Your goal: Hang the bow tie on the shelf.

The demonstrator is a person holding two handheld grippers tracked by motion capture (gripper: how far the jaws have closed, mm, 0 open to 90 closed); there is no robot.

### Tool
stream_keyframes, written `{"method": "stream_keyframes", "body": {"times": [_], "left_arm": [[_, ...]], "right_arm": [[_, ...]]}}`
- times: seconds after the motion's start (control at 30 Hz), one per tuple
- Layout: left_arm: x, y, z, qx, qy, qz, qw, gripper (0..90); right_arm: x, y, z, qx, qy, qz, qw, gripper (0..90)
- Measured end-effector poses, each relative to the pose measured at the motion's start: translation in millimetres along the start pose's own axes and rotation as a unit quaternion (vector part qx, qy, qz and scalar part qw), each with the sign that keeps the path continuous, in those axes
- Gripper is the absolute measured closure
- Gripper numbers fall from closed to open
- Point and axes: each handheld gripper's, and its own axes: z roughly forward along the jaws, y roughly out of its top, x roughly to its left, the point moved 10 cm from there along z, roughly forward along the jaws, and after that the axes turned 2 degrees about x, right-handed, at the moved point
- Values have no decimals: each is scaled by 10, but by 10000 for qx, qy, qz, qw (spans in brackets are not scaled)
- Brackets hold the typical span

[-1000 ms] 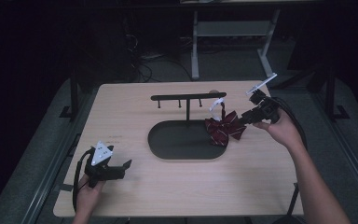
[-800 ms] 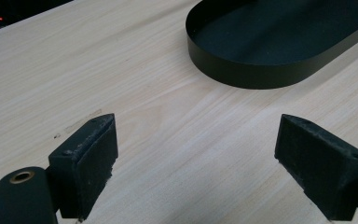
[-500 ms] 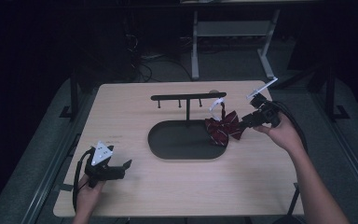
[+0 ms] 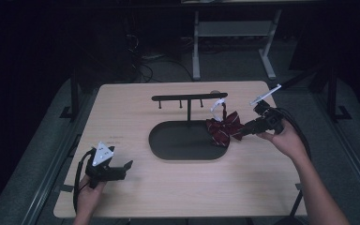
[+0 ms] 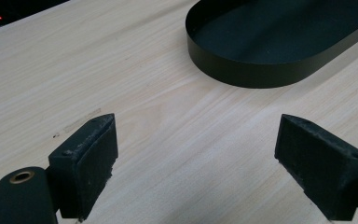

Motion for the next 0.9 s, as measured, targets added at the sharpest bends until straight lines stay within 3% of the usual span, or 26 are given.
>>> {"method": "stream_keyframes", "body": {"times": [0.9], "left_arm": [[-2, 0, 0, -10, 7, -1, 10000, 131]], "right_arm": [[20, -388, 64, -27, 55, 189, 9998, 506]]}}
